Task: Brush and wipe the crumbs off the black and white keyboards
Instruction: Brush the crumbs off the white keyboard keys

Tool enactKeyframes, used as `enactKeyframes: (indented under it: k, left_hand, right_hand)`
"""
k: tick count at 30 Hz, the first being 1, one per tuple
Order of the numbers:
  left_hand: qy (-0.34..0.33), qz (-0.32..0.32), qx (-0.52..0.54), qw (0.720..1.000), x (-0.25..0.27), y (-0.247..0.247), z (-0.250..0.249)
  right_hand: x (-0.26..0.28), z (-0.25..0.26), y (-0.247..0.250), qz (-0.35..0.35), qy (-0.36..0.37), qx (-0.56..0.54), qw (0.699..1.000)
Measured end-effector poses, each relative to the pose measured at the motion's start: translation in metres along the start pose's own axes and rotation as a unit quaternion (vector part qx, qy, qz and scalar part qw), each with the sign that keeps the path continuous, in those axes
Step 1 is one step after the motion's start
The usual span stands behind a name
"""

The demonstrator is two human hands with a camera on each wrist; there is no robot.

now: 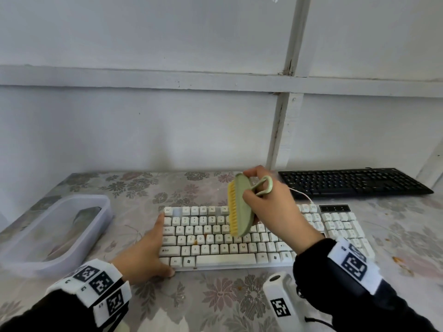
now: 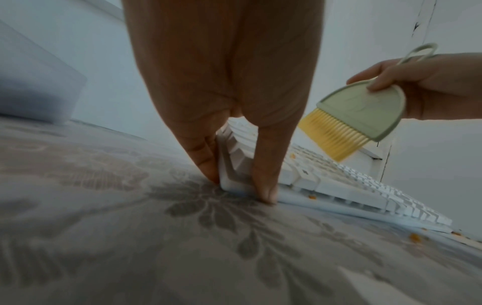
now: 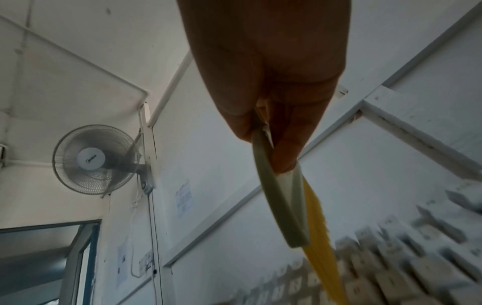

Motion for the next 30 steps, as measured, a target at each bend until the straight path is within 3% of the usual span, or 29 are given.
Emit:
enactKeyframes:
  k: [10, 16, 25, 30]
  left_hand:
    - [0.002, -0.002, -0.004, 1.000, 0.000, 0.001, -0.003]
    - [0.010, -0.001, -0.014, 1.000, 0.001, 0.001, -0.002]
    - [0.004, 0.000, -0.005, 1.000, 0.002, 0.001, -0.007]
    - [0.000, -0.002, -0.001, 1.000, 0.003, 0.001, -0.008]
  right_hand:
    - [0.022, -0.007, -0.015, 0.113, -0.071, -0.034, 0.990]
    - [0.006, 0.003, -0.009, -0.002, -0.014, -0.035, 0.999]
    - [0.024, -0.011, -0.025, 0.099, -0.083, -0.016, 0.991]
    - [0.011, 0.005, -0.015, 0.014, -0.025, -0.052, 0.998]
Point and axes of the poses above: each hand's wrist, its own x-axis away from the middle knuckle, its own y-axis out of the back of the hand, z = x × y, the point moved 4 cm from there along -x, towards the middle knuckle, and after that the axes turned 15 degrees about z, right-handed, at the moved point
